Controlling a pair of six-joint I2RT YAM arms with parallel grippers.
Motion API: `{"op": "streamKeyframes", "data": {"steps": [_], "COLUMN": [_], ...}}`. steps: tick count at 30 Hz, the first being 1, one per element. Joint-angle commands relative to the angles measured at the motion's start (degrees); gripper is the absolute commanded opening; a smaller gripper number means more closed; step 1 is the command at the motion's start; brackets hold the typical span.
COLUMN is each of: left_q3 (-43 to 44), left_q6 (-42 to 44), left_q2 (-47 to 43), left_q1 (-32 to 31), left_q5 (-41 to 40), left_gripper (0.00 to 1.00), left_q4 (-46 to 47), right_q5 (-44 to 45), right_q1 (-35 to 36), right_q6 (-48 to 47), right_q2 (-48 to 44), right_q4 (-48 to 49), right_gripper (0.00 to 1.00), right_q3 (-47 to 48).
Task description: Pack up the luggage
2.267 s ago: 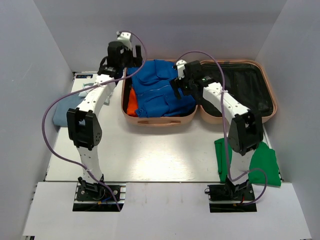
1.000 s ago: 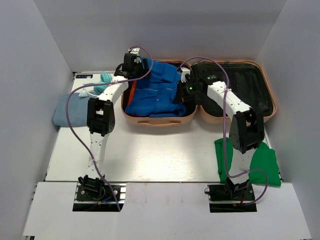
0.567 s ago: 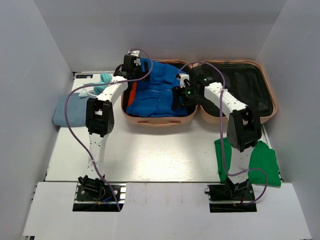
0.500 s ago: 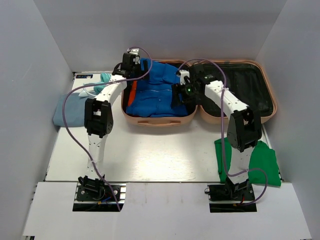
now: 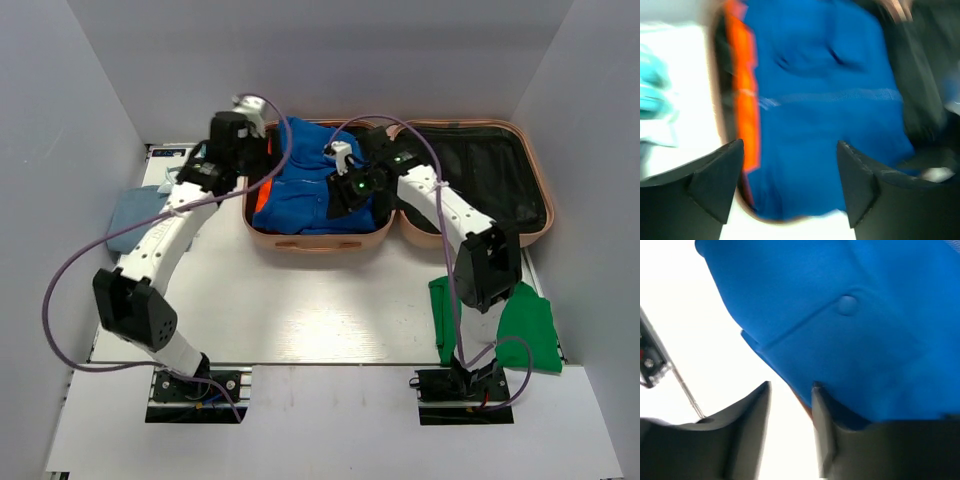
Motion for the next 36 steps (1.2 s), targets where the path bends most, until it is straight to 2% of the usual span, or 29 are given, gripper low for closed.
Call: {"op": "streamKeyframes", "data": {"steps": [1, 2, 4, 6, 8, 13, 15, 19, 22, 23, 24, 25, 26, 27, 30, 32, 34, 35, 36], "left_q3": [-4.47, -4.38, -2.81, -0.43, -0.67, -5.24, -6.49, -7.01, -1.6, 0.09, 5.41, 7.03, 8.61, 13.33, 19.67, 21.8, 21.64, 20.33, 18.58], "left_q6": [2.37, 2.37, 1.93, 2.19, 2.81, 4.56, 4.39, 4.83, 5.09, 4.92, 4.74, 4.31, 4.48, 4.48, 4.22, 4.3, 4.65, 4.39, 4.22], "left_q2": [6.05, 8.42, 11.24, 17.92, 20.47, 22.33, 24.16, 24.27, 24.61, 24.88, 24.88, 24.44, 24.44, 23.48, 21.9, 19.61, 15.93, 14.0, 12.94], "left_q1": [-1.72, -1.72, -1.46, -1.46, -1.54, -0.93, -0.84, -0.66, -0.84, -0.75, -0.93, -0.84, -1.01, -1.45, -2.94, -3.74, -4.53, -4.62, -4.97], "left_q5": [10.13, 15.2, 17.01, 17.98, 17.19, 12.2, 7.18, 6.11, 6.64, 6.29, 6.11, 5.94, 5.5, 4.89, -1.87, -6.89, -9.79, -11.1, -11.9], "left_gripper": [0.75, 0.72, 0.67, 0.64, 0.64, 0.66, 0.66, 0.66, 0.72, 0.75, 0.81, 0.94, 1.0, 1.0, 1.0, 1.0, 1.0, 1.0, 1.0], "left_q4": [-4.19, -4.71, -4.8, -7.26, -4.75, 0.44, 1.52, 2.75, 1.97, -1.43, -2.51, -3.39, -6.1, -7.0, -10.86, -14.21, -14.04, -14.04, -14.21], "right_q5": [-1.22, -1.39, -1.22, -0.87, 1.4, 8.7, 9.15, 7.92, 6.35, 5.04, 4.59, 4.32, 3.28, 3.0, 1.69, 2.12, 4.75, 11.63, 13.96], "right_q1": [0.65, -0.39, 0.3, 0.47, 0.13, -0.05, -0.14, 0.04, -0.05, -0.14, -0.14, -0.23, -0.31, -0.23, -0.84, -1.98, -2.6, -2.51, -2.69], "right_q6": [0.54, 2.38, 3.18, 4.15, 5.55, 7.39, 7.23, 4.7, 3.8, 3.37, 3.1, 2.84, 2.49, 2.22, 2.13, 3.35, 4.59, 5.11, 5.73], "right_q2": [3.34, 5.27, 7.82, 10.55, 13.61, 15.83, 15.49, 13.47, 10.83, 9.87, 8.47, 6.19, 4.86, 1.98, -5.93, -8.06, -13.07, -14.56, -17.97], "right_q4": [1.18, 1.46, 1.81, 3.3, 4.79, 10.41, 10.78, 9.38, 6.31, 5.34, 2.2, 1.47, 1.29, 1.55, 1.73, 0.59, 1.11, 2.07, 2.69], "right_gripper": [0.41, 0.39, 0.39, 0.39, 0.35, 0.35, 0.35, 0.38, 0.5, 0.55, 0.65, 0.69, 0.73, 0.9, 0.9, 0.9, 0.9, 0.9, 0.9], "right_q3": [-1.15, -0.8, 0.08, -0.36, -0.01, -3.41, -4.05, -4.31, -2.12, 0.67, 1.31, 2.01, 1.32, 0.62, -3.6, -5.53, -9.31, -13.41, -14.5]}}
